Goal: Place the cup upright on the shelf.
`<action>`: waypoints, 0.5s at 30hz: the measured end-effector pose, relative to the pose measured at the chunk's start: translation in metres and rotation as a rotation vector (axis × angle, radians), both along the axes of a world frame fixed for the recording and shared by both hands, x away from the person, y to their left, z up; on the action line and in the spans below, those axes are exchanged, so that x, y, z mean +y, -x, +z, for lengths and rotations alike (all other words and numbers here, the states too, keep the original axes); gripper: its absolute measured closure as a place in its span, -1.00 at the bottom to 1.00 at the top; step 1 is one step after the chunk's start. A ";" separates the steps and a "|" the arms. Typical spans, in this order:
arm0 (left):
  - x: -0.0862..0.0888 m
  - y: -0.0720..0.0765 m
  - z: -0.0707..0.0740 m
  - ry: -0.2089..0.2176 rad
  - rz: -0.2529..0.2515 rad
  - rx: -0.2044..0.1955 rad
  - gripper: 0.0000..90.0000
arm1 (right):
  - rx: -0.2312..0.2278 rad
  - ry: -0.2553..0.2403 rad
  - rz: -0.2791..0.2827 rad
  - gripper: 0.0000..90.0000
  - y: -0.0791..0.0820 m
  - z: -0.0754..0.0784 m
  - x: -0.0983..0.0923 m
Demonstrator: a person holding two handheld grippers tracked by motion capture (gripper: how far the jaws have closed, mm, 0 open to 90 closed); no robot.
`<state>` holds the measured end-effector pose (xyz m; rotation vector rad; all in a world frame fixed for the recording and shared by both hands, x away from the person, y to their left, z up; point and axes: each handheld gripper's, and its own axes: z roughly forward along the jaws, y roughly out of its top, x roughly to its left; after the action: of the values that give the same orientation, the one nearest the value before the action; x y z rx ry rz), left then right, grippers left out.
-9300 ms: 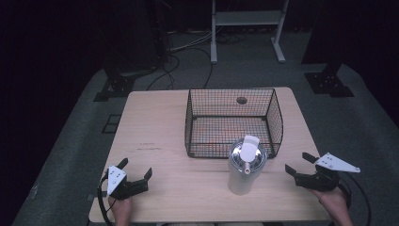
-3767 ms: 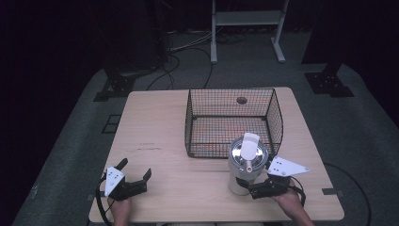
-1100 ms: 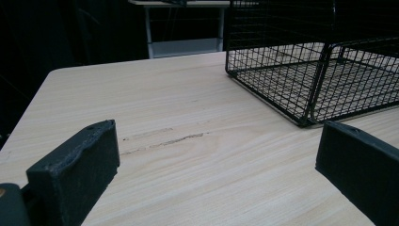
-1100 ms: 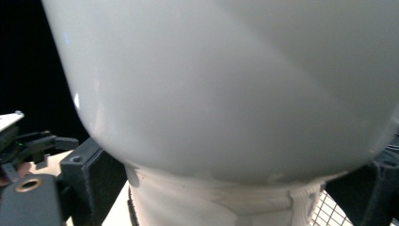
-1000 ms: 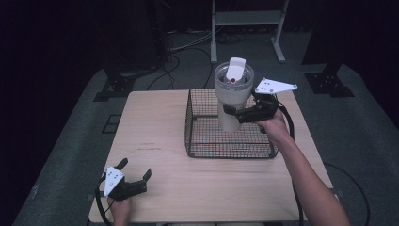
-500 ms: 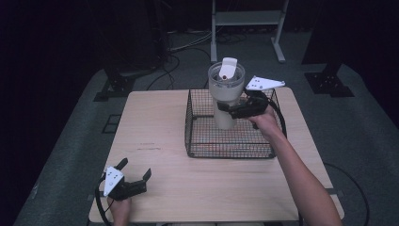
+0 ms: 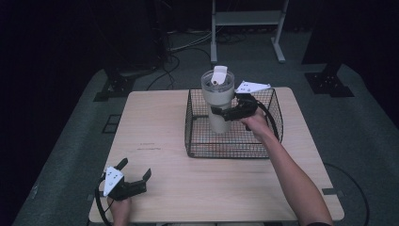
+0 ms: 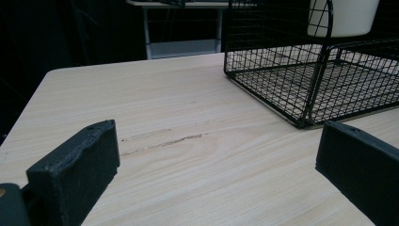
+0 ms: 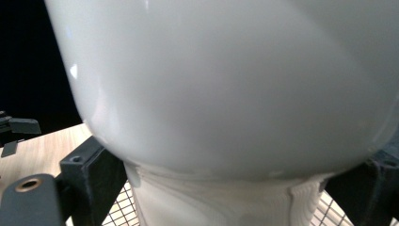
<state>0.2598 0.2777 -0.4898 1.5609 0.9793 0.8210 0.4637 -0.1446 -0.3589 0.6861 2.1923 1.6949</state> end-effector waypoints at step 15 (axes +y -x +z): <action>0.001 0.000 0.000 0.007 -0.003 -0.002 -1.00 | 0.052 0.022 0.036 -0.80 -0.020 -0.029 0.006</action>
<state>0.2597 0.2782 -0.4898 1.5549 0.9773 0.8167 0.4835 -0.1387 -0.3877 0.6963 2.2686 1.6862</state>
